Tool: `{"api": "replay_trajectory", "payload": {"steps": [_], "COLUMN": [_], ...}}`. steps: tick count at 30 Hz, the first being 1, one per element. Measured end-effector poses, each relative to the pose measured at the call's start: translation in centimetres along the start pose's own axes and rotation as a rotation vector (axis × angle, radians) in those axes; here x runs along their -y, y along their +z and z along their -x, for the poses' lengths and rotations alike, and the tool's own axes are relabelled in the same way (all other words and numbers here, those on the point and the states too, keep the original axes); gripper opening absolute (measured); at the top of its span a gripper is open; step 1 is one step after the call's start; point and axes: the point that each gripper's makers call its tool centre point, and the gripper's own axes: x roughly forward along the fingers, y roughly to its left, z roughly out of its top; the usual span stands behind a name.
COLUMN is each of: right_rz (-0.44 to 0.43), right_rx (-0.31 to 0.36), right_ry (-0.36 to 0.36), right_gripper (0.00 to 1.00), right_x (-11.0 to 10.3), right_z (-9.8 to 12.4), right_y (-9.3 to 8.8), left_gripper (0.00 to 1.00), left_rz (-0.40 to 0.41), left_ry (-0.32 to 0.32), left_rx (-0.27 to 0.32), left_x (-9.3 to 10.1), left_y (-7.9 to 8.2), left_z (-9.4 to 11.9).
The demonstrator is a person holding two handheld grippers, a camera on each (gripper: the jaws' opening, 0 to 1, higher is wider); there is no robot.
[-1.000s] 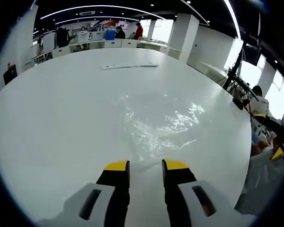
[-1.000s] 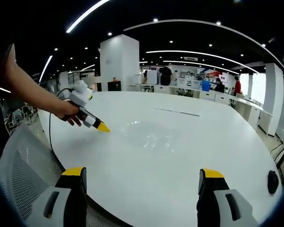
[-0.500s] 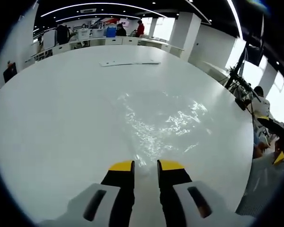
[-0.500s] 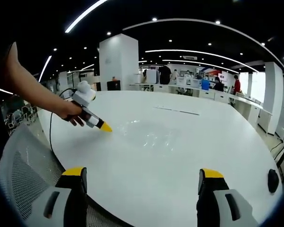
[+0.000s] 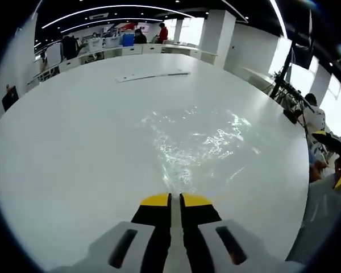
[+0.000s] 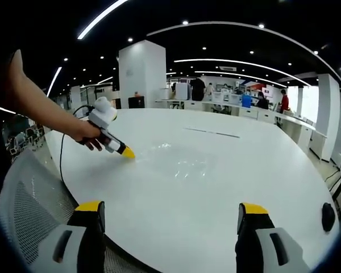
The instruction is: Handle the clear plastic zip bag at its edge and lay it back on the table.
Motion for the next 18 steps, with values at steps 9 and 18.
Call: {"api": "replay_trajectory", "payload": {"steps": [9, 18], "right_rz": [0.0, 0.0], "right_rx": [0.001, 0.005], "right_ry": [-0.006, -0.008], "right_gripper": [0.97, 0.97], "right_x": [0.1, 0.1], "right_z": [0.0, 0.0], "right_y": [0.0, 0.2], "left_gripper": [0.0, 0.0], "left_rz": [-0.047, -0.05], "left_ry": [0.017, 0.019], "left_rx": [-0.011, -0.006], "left_x": [-1.1, -1.4], "left_y": [-0.3, -0.2], "left_z": [-0.7, -0.6]}}
